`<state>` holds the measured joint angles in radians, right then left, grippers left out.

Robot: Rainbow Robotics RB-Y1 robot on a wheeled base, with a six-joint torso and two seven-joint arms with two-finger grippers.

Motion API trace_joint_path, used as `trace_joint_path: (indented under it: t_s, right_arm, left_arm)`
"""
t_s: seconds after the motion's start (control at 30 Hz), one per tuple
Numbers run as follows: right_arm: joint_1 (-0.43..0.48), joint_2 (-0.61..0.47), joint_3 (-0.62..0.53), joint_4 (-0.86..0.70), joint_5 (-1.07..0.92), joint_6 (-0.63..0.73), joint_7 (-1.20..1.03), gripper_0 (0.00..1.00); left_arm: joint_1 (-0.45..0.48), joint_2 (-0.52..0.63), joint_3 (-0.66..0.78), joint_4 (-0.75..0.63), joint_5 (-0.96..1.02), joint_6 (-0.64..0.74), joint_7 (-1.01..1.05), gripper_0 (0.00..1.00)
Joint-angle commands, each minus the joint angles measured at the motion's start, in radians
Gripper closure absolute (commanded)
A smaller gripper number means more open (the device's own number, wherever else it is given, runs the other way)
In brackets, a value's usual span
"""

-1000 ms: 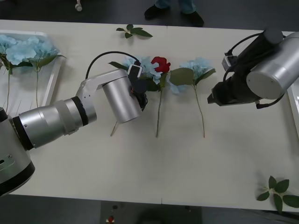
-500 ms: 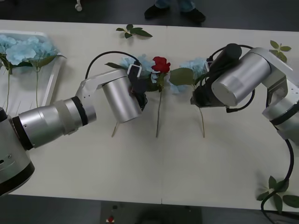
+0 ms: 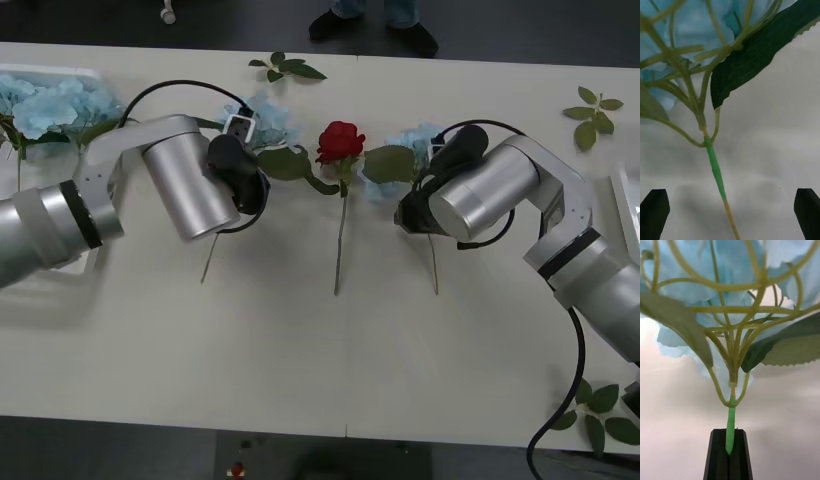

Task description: Put the red flowers into the right box and the blue flowers into the left box

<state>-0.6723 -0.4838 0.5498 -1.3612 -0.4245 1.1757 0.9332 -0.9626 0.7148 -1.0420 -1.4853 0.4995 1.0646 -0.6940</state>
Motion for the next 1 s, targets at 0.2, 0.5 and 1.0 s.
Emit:
trace_joint_path:
  t_s: [0.2,0.5,1.0]
  right_arm:
    - [-0.007,0.031,0.035,0.053,0.006,-0.094,-0.027,0.29]
    - [-0.013,0.031,0.039,0.053,0.000,-0.094,-0.019,1.00]
    - [-0.059,-0.013,0.045,0.014,-0.059,0.012,-0.016,1.00]
  left_arm:
    - [0.064,0.161,0.346,-0.259,0.223,0.255,-0.231,1.00]
    - [0.197,0.176,0.815,-0.371,0.447,0.503,-0.519,1.00]
    - [0.341,0.101,1.401,-0.311,0.689,0.581,-0.892,1.00]
